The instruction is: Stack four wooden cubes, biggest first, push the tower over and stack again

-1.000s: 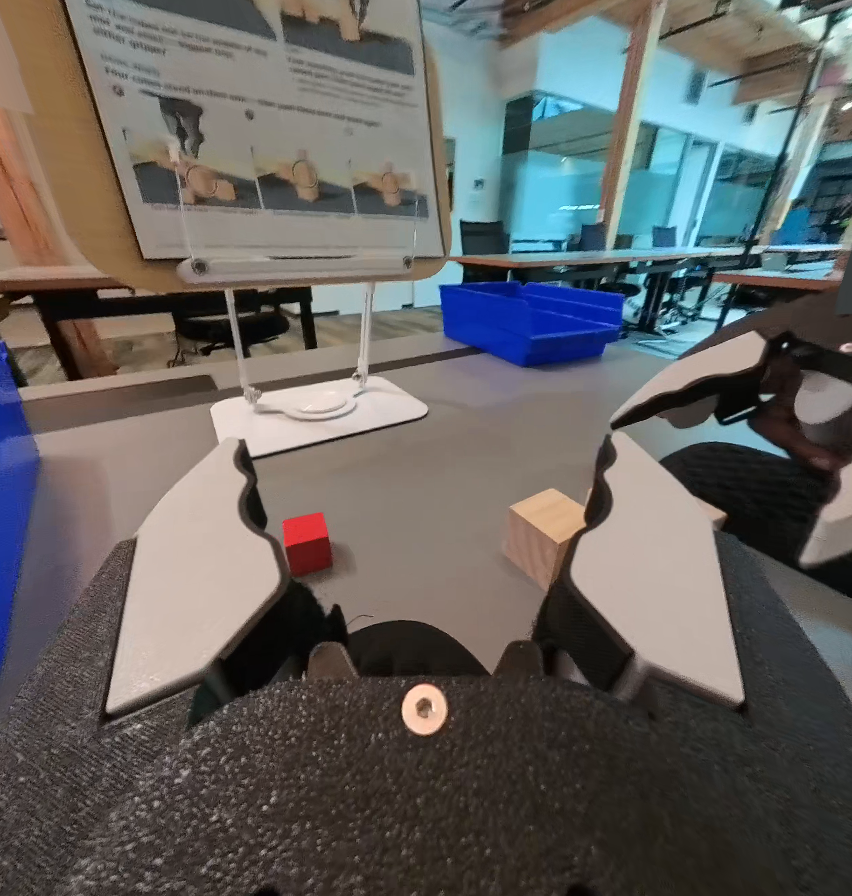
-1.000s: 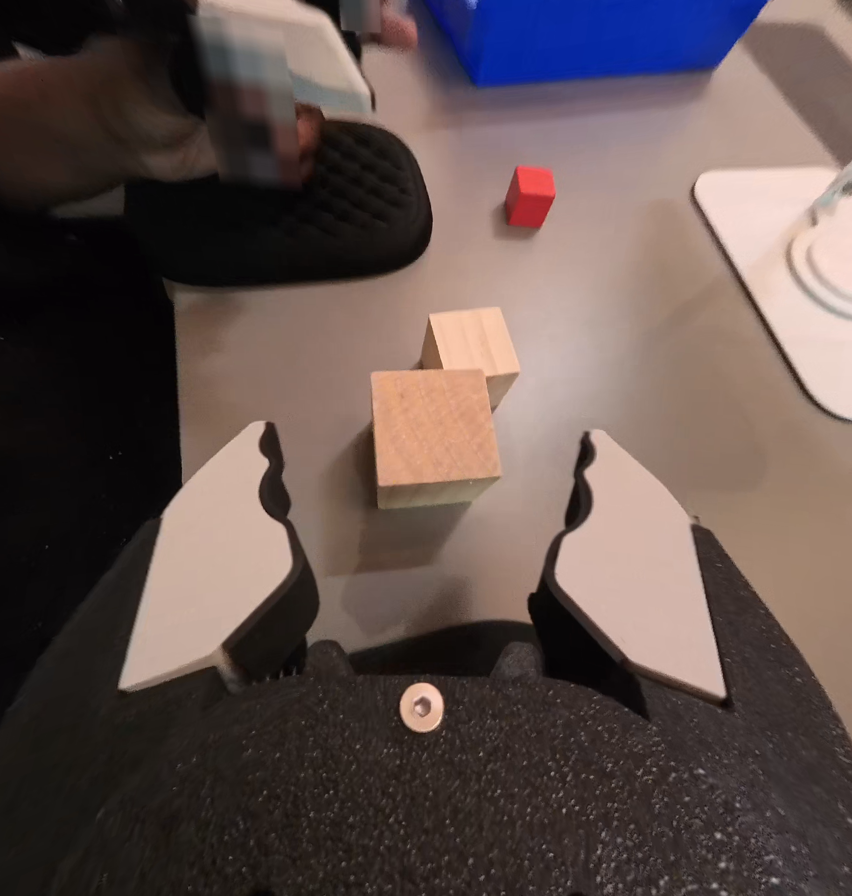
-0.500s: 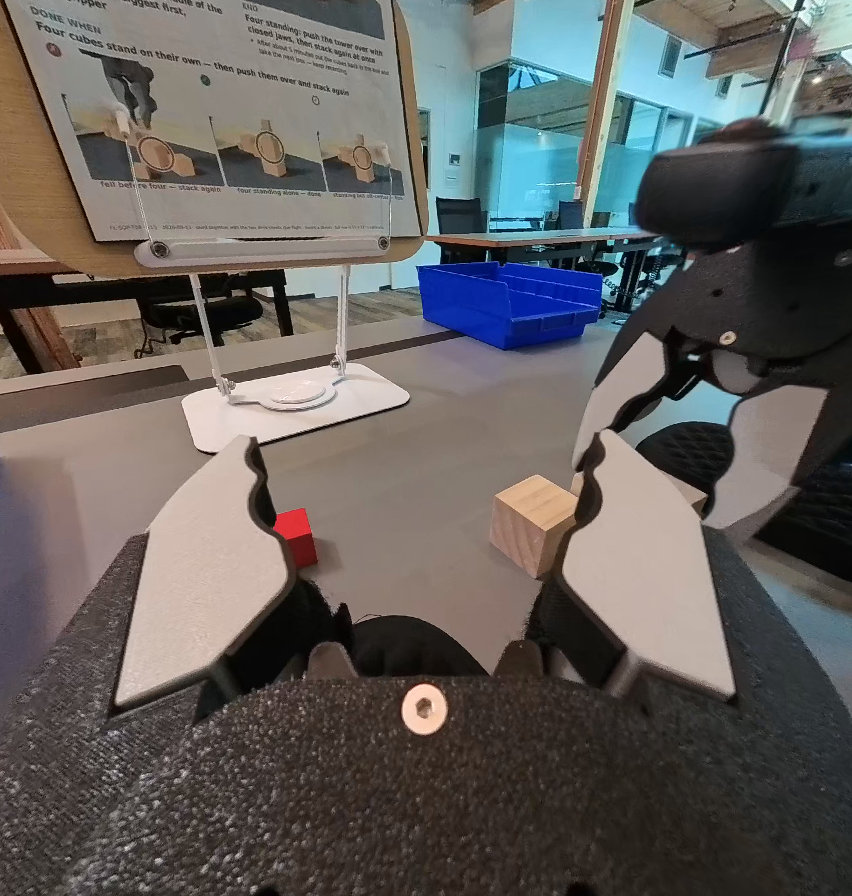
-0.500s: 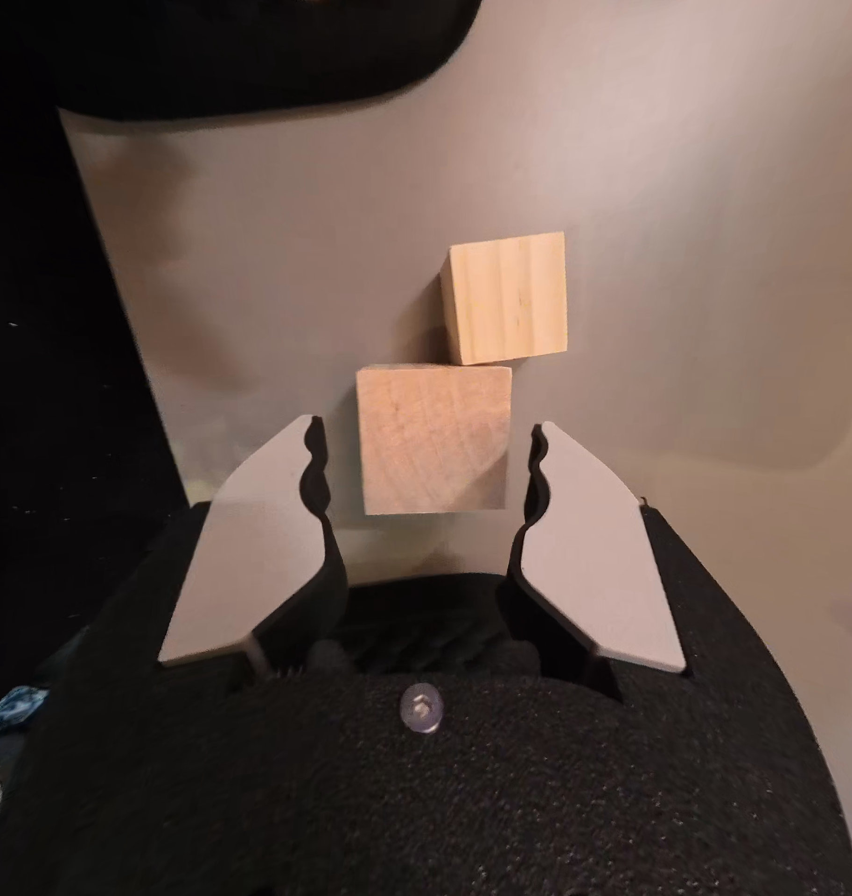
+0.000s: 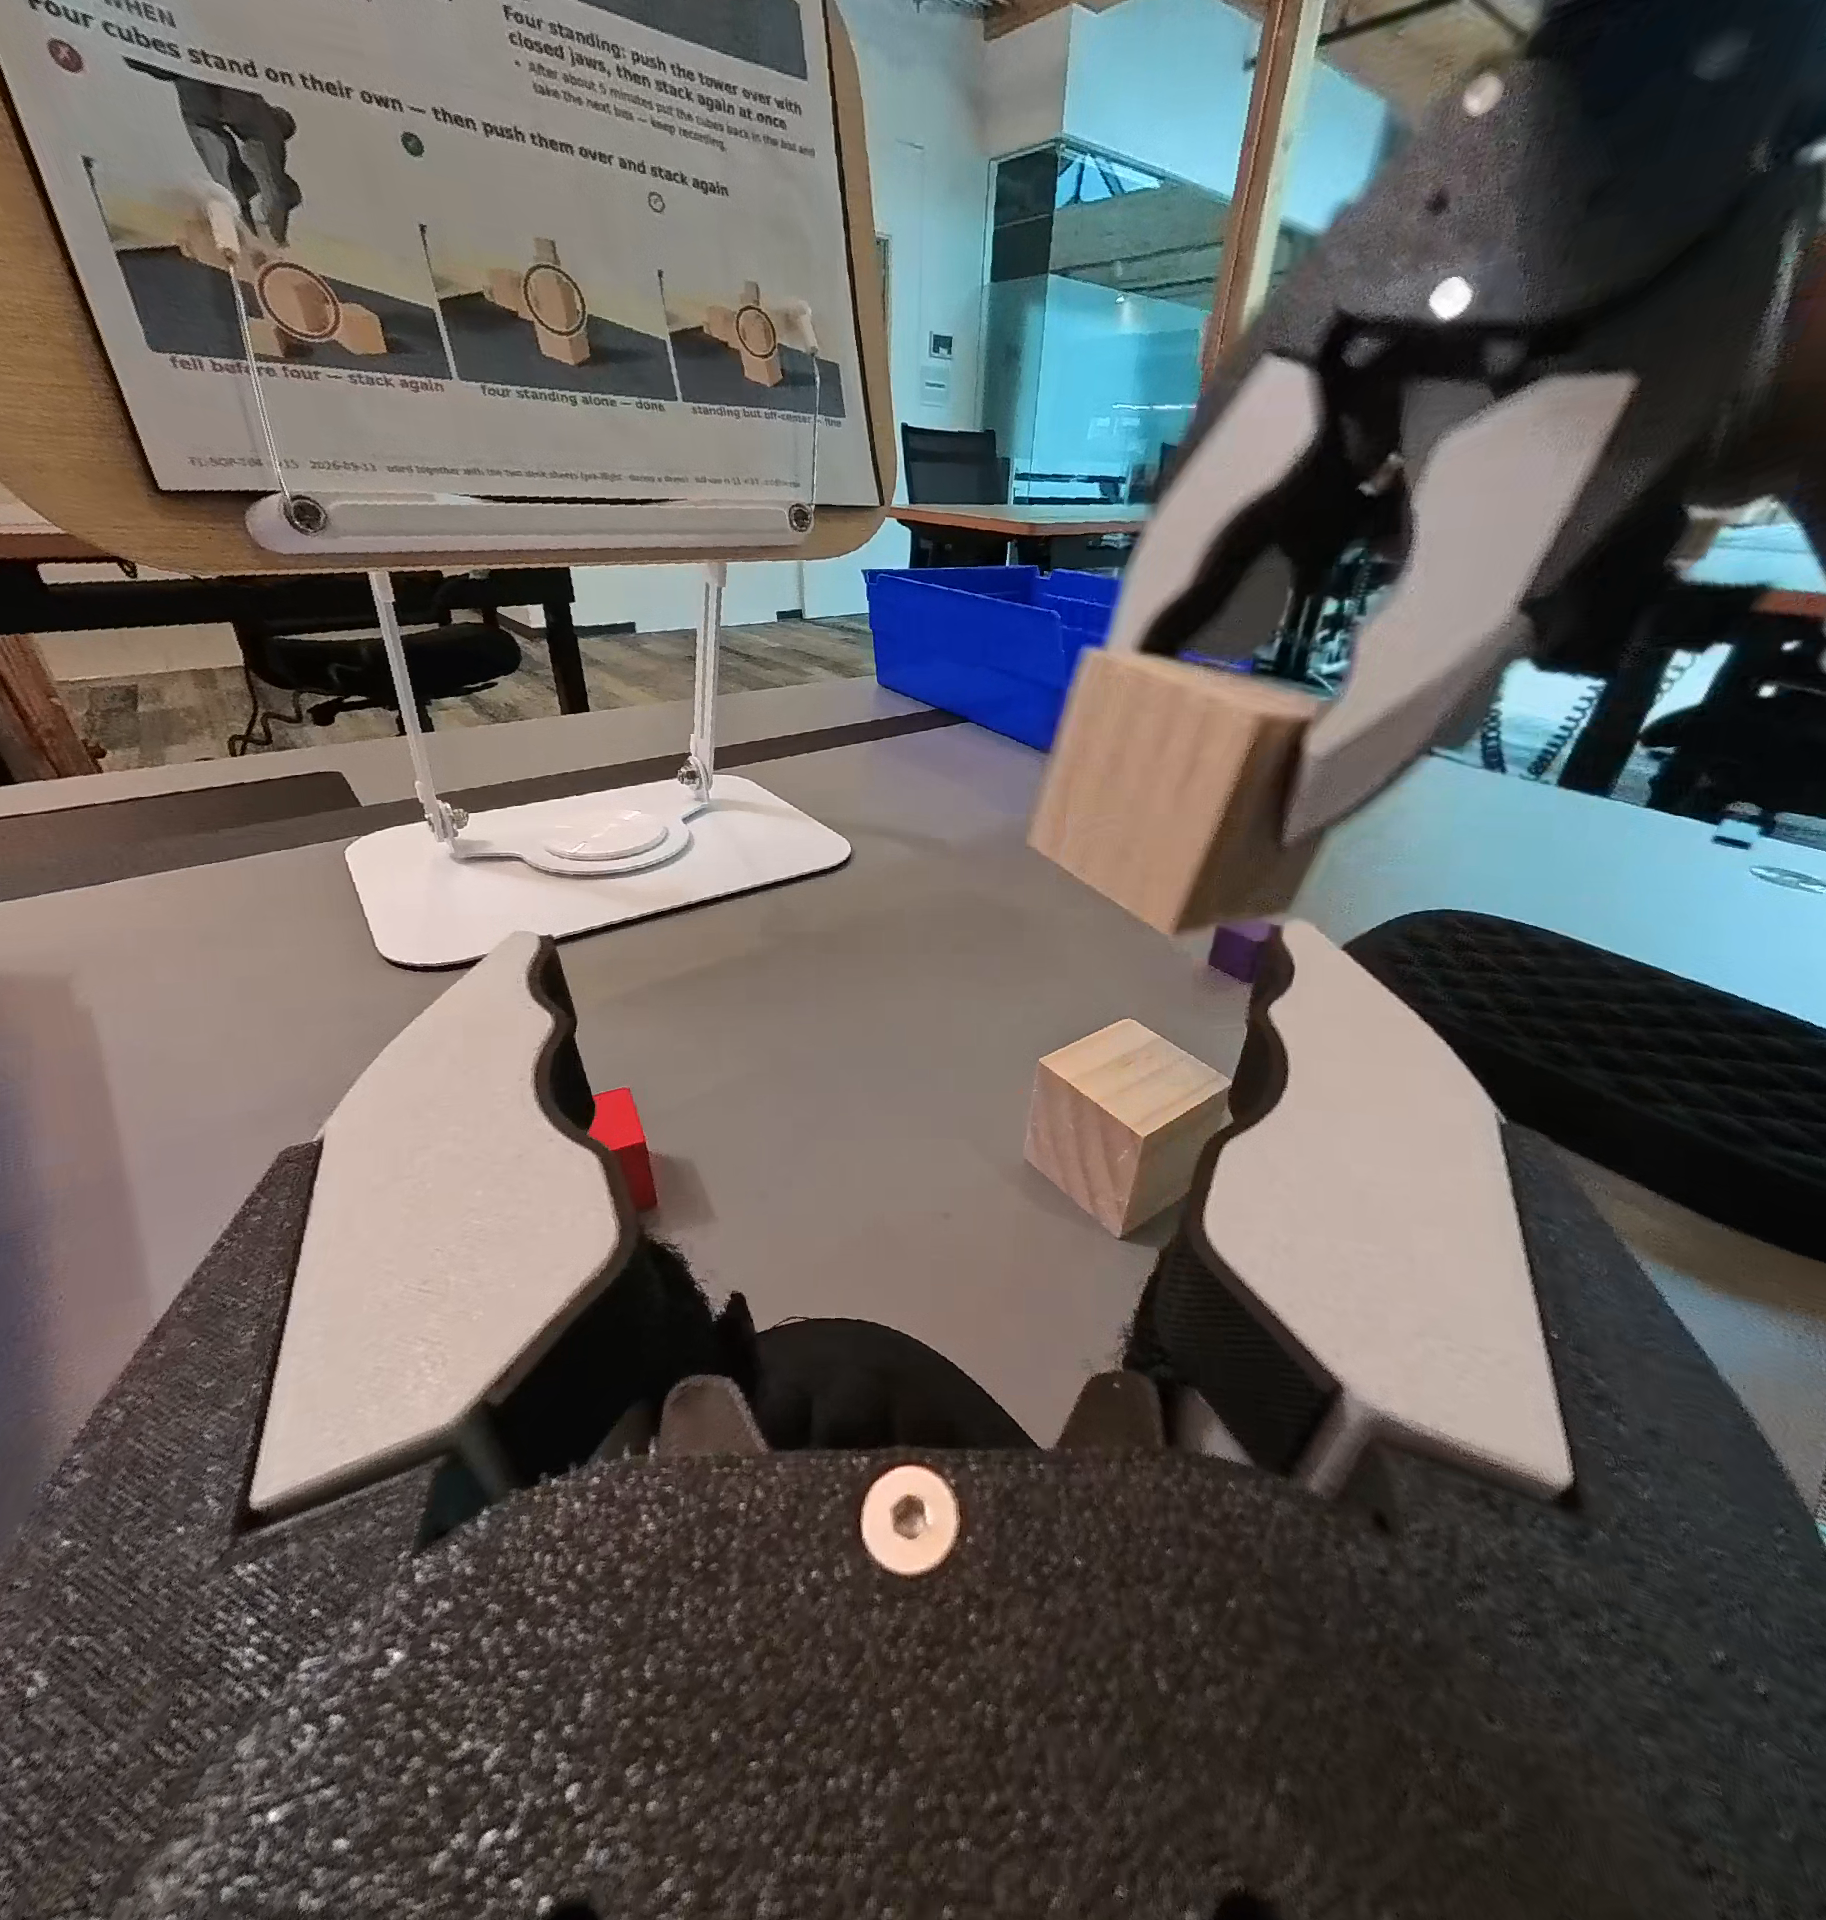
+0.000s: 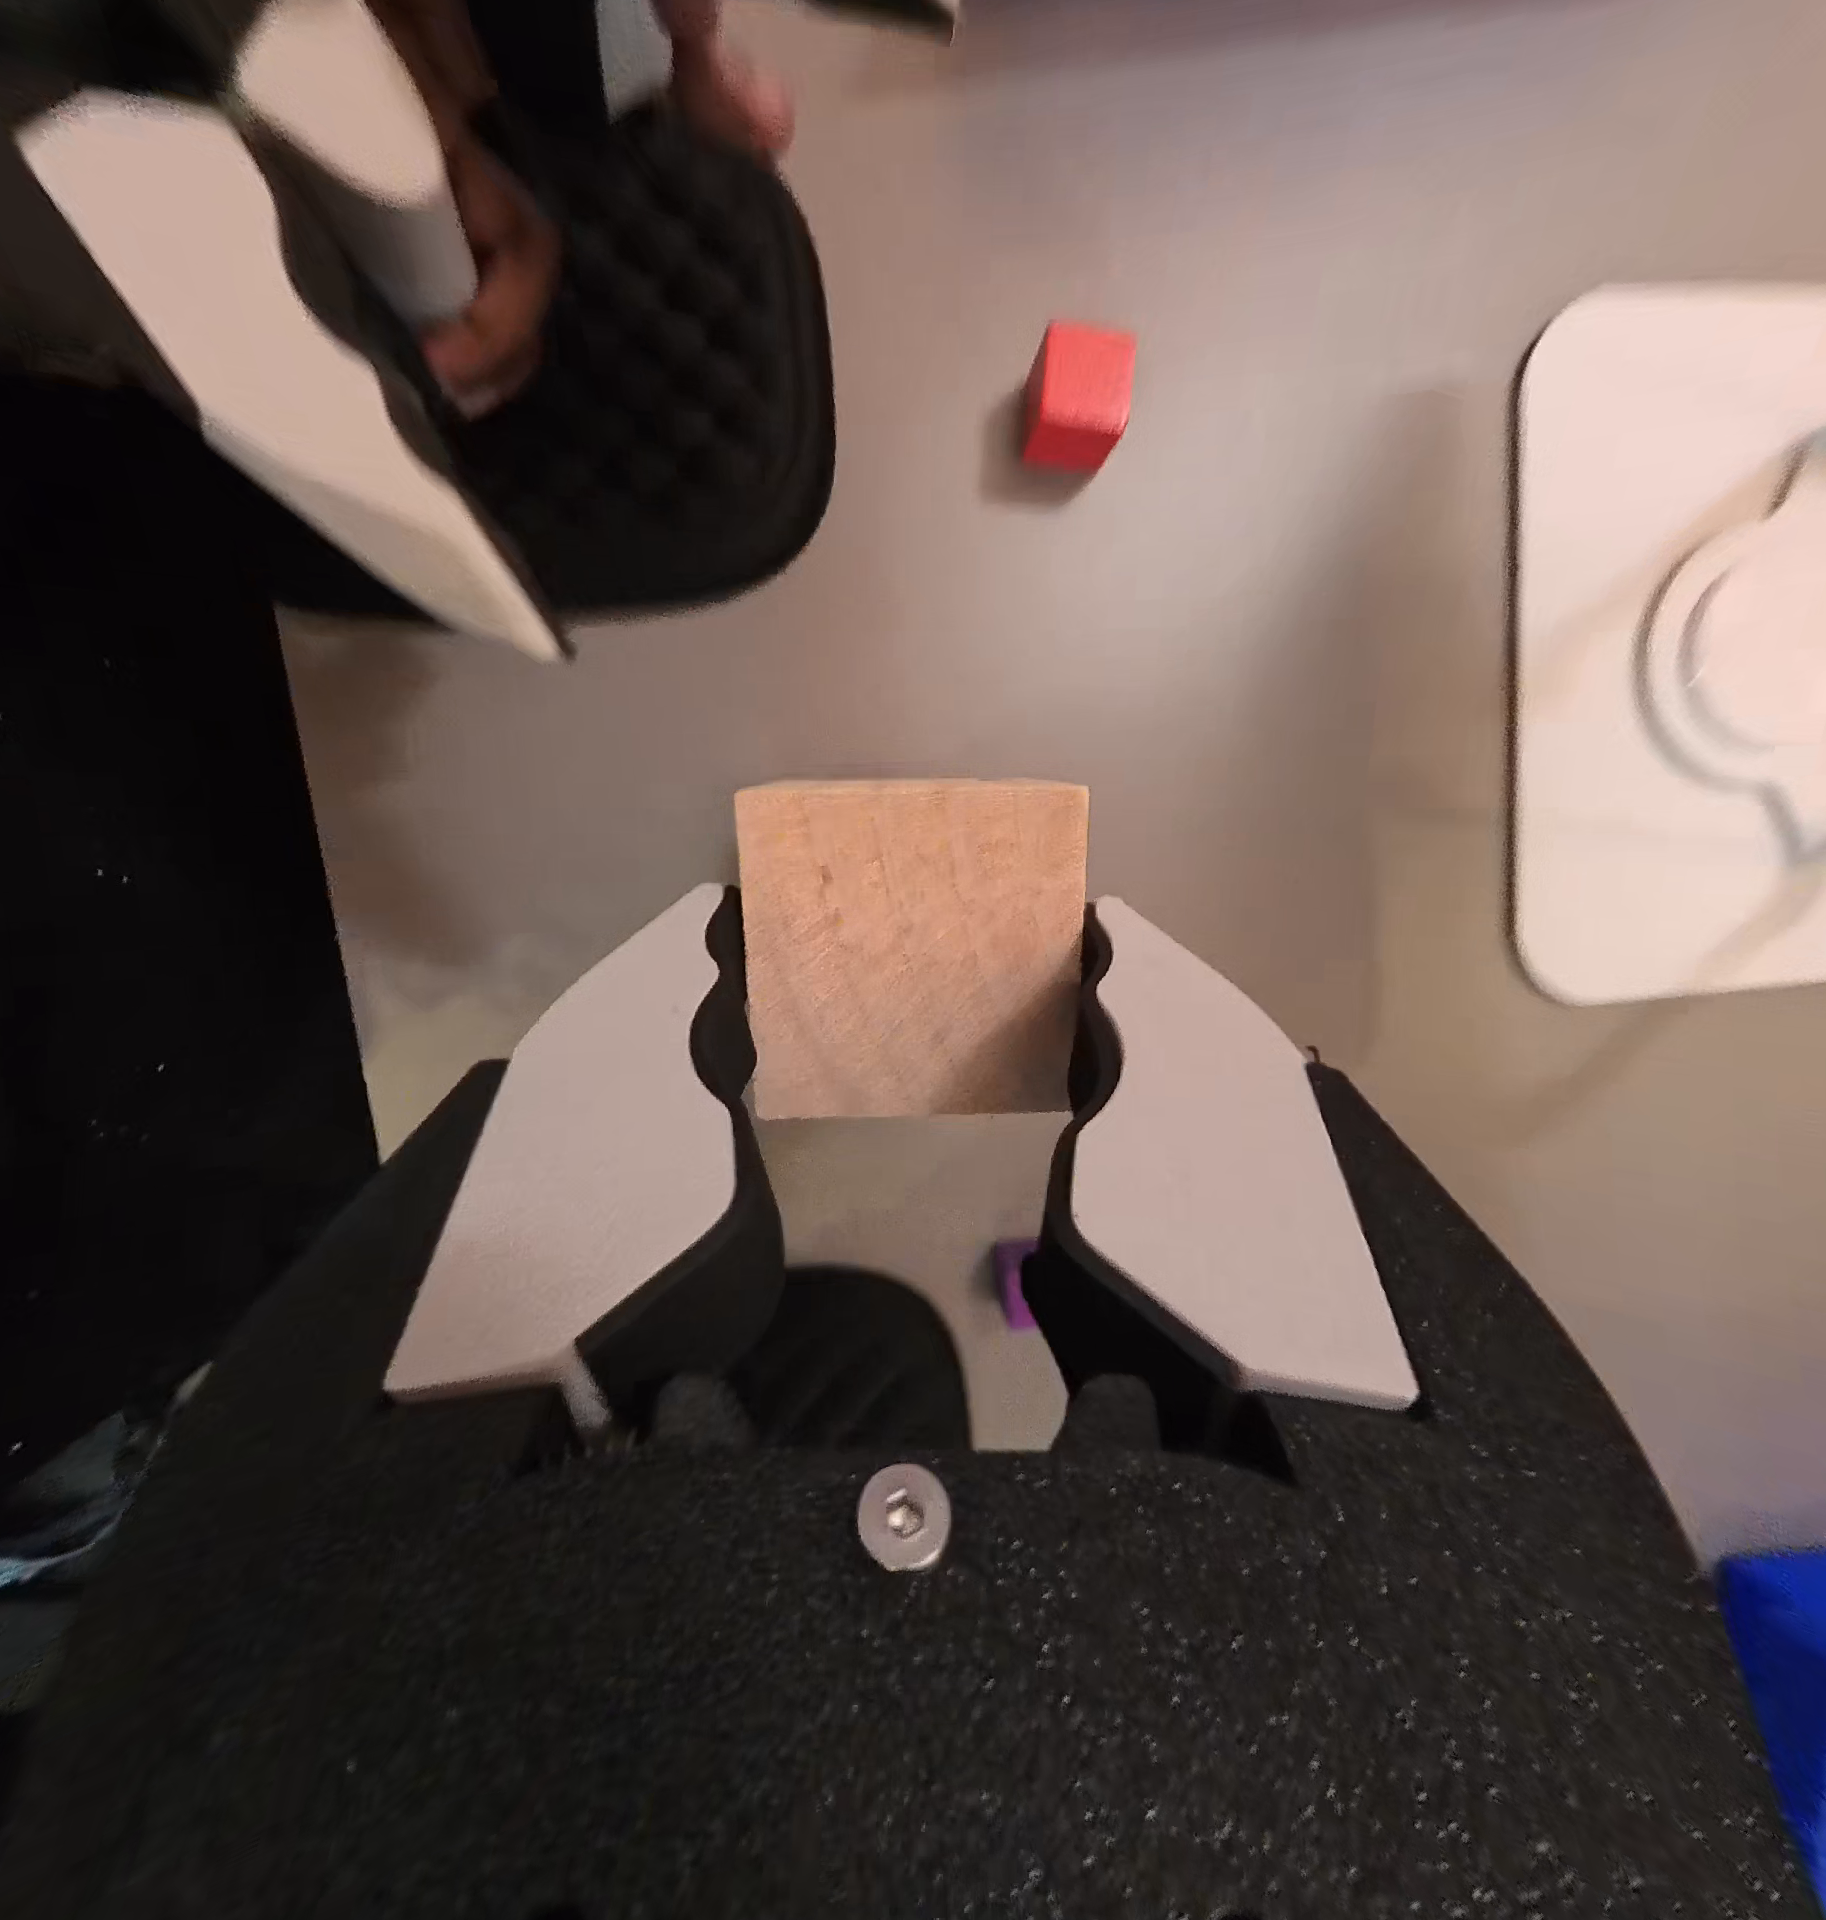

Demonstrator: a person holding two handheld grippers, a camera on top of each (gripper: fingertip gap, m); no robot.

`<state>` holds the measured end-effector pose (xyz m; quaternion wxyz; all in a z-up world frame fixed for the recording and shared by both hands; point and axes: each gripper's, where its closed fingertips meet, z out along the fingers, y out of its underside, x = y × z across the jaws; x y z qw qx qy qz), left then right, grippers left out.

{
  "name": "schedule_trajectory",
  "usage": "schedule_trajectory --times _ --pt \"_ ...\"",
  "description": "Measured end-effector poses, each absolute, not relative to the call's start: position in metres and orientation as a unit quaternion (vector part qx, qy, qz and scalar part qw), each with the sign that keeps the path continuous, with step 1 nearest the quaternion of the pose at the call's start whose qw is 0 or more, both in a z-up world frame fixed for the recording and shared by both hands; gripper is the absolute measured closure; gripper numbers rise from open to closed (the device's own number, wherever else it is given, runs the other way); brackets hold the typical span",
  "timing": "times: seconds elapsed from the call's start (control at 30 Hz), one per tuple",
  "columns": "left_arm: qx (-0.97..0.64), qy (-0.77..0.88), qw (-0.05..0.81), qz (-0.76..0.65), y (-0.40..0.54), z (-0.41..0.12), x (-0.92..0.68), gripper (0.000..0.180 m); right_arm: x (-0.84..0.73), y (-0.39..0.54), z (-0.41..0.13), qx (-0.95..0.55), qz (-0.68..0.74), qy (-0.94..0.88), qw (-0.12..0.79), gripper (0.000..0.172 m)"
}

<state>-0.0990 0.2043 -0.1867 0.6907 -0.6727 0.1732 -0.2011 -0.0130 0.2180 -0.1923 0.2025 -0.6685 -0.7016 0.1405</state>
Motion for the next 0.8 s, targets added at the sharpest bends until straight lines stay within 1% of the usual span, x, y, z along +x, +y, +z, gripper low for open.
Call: schedule_trajectory --times 0.07,0.17,0.43,0.63,0.8 --pt "-0.672 0.178 0.69 -0.2 0.203 -0.187 -0.098 0.059 -0.033 0.225 -0.185 -0.647 0.155 -0.715 0.213 0.112" --pt "-0.67 0.187 0.691 -0.198 0.202 -0.187 -0.095 0.057 -0.061 0.231 -0.195 -0.629 0.171 -0.731 0.202 0.112" --pt "-0.671 0.205 0.69 -0.179 0.201 -0.189 -0.09 0.046 -0.09 0.244 -0.255 -0.704 0.155 -0.673 0.163 0.113" --pt "-0.674 0.223 0.686 -0.16 0.2 -0.192 -0.086 0.04 -0.099 0.248 -0.269 -0.746 0.149 -0.628 0.166 0.113" --pt "-0.671 0.228 0.688 -0.154 0.199 -0.192 -0.085 0.04 -0.096 0.255 -0.279 -0.765 0.132 -0.612 0.154 0.113"
